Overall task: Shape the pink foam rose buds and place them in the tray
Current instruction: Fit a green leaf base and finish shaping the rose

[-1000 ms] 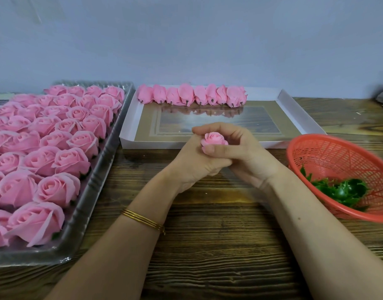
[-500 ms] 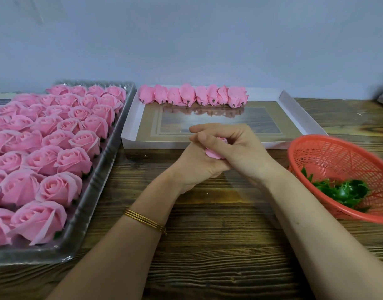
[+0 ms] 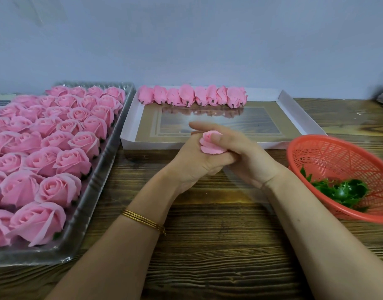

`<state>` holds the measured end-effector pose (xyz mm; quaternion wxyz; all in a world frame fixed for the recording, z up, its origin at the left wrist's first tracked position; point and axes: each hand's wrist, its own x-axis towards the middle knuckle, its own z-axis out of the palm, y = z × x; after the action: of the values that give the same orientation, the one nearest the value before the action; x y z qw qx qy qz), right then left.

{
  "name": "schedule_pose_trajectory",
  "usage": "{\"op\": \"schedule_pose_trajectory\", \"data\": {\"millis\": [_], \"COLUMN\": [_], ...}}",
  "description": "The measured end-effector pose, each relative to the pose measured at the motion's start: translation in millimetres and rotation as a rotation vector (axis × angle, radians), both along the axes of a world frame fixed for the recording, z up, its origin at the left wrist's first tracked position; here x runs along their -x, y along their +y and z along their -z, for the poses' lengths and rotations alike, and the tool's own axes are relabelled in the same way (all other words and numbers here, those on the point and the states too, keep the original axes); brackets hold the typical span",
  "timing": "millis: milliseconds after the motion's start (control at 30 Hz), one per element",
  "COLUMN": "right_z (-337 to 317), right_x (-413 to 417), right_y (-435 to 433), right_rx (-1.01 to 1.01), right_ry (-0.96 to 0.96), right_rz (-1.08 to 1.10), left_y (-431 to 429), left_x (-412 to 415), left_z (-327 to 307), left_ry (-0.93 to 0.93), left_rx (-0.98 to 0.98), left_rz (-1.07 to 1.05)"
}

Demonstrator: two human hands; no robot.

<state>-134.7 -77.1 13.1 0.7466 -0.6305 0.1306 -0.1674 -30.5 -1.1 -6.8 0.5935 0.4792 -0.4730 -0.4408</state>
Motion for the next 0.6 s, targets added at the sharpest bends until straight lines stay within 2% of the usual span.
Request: {"op": "schedule_pose_trajectory", "data": {"millis": [200, 400, 600], "right_z": [-1.8, 0.0, 5.3], "right_x": [-2.9, -4.1, -9.2], "right_y": [-1.2, -4.8, 3.2], "right_rx": [-0.286, -0.334, -0.296], "right_ry": [-0.143, -0.215, -0.167], "right_rz": [0.088, 0.104, 0.103], "left_y": [-1.5, -2.7, -2.5], "left_x": [-7.5, -5.2, -5.7], "left_z": [-5.4, -17.4, -20.0], "left_ry": [0.054, 0.090, 0.095], "left_rx": [0.151, 0.198, 0.190], "left_rz": [-0.164, -0.304, -0.409]}}
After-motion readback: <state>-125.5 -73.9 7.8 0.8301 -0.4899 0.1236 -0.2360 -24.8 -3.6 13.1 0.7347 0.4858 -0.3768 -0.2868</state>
